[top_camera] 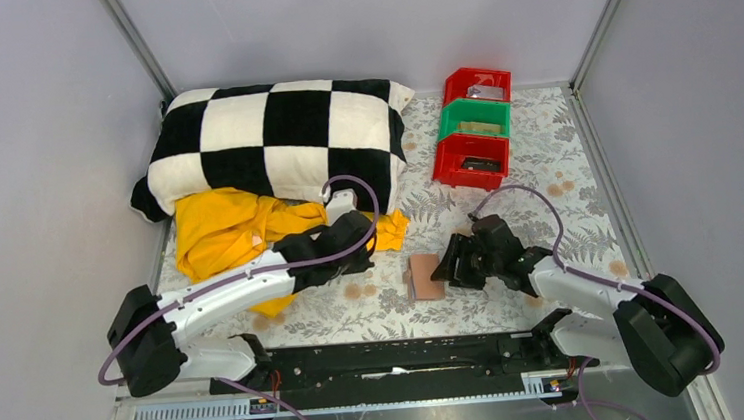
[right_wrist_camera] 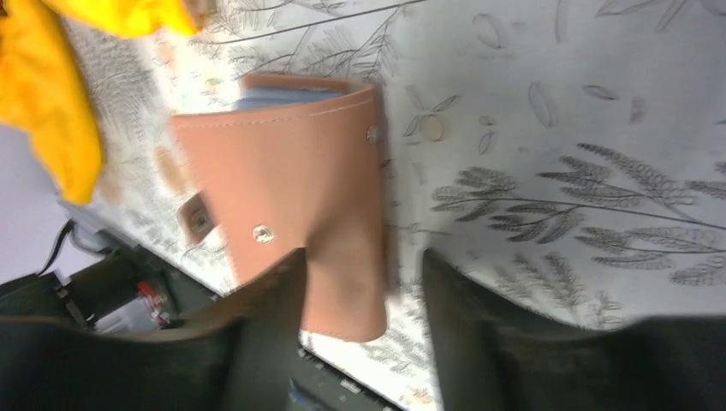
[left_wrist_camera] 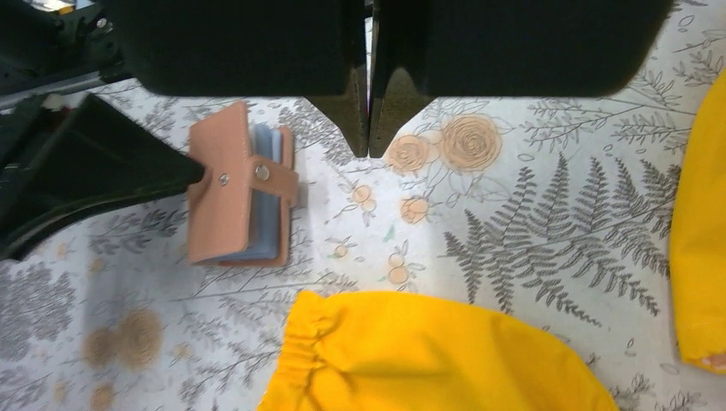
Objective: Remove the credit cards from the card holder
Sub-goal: Open the card holder at the center of the board.
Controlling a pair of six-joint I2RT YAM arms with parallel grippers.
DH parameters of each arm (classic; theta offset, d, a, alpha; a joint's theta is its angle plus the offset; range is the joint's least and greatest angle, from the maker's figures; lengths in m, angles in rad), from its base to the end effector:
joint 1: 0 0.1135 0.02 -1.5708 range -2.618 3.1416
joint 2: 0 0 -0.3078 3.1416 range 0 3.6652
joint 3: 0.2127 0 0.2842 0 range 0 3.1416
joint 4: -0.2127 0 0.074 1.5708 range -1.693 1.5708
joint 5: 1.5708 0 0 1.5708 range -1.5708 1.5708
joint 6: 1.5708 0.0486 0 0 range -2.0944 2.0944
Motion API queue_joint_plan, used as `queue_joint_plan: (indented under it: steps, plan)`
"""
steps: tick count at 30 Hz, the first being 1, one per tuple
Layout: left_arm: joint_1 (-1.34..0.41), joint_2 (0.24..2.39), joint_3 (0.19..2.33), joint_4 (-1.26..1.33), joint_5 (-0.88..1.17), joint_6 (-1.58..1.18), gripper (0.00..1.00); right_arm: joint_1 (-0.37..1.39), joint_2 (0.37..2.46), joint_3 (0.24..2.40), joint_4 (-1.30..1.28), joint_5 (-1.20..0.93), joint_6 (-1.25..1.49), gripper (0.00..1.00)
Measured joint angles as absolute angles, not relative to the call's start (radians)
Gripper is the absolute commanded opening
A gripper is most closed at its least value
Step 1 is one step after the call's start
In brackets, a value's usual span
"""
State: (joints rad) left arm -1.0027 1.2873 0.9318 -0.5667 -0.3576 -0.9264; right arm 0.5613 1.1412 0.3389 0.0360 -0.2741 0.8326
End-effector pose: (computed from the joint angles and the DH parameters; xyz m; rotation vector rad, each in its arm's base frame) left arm 0.1690 -0.2331 0.2733 -0.0554 2.4589 -0.4254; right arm 0.1750 0.1256 0.1515 0.1947 2.5224 0.9568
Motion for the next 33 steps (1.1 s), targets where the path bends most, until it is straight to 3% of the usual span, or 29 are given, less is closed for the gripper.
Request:
queue_joint_plan:
  steps: [7,11,21,24,33]
  plan:
    - [-0.995,1.263,0.86,-0.574,-0.321,-0.924,0.0,0.562,1.077,0.456,-0.186,-0.113,0.721,0.63]
    - [-0.995,1.258,0.859,-0.56,-0.31,-0.924,0.07,0.59,1.071,0.517,-0.274,-0.046,0.68,0.62]
    - [-0.955,1.216,0.863,-0.55,-0.289,-0.917,0.26,0.92,1.238,0.696,-0.34,0.14,0.686,0.8]
    - [-0.922,1.179,0.863,-0.552,-0.278,-0.919,0.29,0.974,1.308,0.728,-0.344,0.18,0.69,0.81]
    - [-0.873,1.128,0.863,-0.552,-0.242,-0.92,0.32,1.015,1.415,0.761,-0.383,0.275,0.698,0.67]
